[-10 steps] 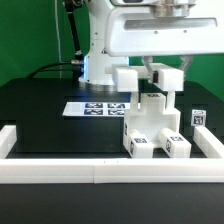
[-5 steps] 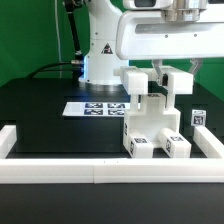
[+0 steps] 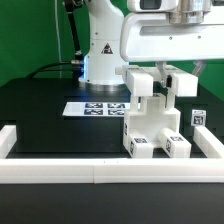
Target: Assemble chair
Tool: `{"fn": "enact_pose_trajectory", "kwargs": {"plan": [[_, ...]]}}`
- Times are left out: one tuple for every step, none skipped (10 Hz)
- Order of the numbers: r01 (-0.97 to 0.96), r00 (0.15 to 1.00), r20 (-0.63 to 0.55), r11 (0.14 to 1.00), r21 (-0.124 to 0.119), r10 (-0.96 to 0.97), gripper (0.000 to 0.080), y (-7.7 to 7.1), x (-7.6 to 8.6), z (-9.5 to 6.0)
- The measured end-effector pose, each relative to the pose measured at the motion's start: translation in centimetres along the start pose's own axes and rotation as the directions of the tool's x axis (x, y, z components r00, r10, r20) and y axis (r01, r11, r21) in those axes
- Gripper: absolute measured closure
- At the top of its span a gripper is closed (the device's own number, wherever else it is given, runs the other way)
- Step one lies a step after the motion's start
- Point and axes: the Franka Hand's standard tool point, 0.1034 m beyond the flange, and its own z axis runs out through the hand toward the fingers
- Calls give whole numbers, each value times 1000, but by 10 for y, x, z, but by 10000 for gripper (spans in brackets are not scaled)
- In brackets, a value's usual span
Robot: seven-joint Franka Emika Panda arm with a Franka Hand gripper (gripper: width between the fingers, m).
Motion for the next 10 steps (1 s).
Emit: {"fn": "enact_pose_trajectory", "kwargs": {"plan": [[-3,1000,-1,1000,0,3,509,1,0,0],[-6,1000,-1,1000,-1,6,509,3,1,0],[-6,1000,-1,1000,-1,6,509,3,1,0],[-6,1000,-1,1000,-1,6,509,3,1,0],[-5,1000,-2,1000,-1,5,509,3,1,-1],[-1,1000,-4,1000,0,1,509,2,1,-2],[2,1000,-4,1000,2,-2,509,0,-1,-3],[3,1000,-4,1000,2,-3,509,0,-2,-2],[7,1000,-3,1000,2,-7,509,0,-3,-1],[21,1000,-11,1000,2,-21,509,0,-4,0]]}}
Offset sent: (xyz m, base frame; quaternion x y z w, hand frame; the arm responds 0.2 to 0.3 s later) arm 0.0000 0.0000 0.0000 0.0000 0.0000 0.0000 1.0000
